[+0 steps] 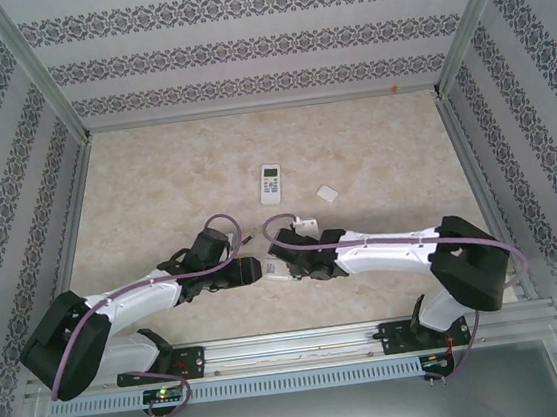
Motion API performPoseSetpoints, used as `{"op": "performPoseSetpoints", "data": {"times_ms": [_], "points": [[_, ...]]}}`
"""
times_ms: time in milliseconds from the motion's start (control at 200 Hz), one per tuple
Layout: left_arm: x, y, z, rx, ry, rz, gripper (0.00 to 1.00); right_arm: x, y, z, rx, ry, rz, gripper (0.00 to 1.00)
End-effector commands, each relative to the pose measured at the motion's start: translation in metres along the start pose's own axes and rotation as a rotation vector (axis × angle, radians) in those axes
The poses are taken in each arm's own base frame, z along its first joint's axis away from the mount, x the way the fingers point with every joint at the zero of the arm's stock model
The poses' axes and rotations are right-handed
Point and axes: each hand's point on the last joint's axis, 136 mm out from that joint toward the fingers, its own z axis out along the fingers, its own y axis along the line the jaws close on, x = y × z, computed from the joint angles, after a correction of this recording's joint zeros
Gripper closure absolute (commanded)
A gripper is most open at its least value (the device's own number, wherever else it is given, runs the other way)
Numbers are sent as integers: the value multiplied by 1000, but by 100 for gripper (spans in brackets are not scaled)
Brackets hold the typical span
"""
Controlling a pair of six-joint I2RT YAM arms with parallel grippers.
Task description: Load the batteries into the remote control
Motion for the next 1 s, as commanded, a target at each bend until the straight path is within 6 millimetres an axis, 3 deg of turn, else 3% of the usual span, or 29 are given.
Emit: {"op": "performPoseSetpoints", "data": {"times_ms": [0,200,664,874,999], "points": [[-6,-5,-5,4,-42,17,31,12,-6,13,37,51,6,78],[-11,-1,-14,-23,-88,12,26,17,-9,24,64,63,-15,90],[-38,13,-54,-122,-302,-12,15,0,-4,33,46,70,-133,88],[-39,14,-62,-136,-315,16,14,-16,-1,8,4,30,-116,87],[-41,2,-61,-151,-236,170,19,-30,-2,-16,-34,-27,-106,80]]}}
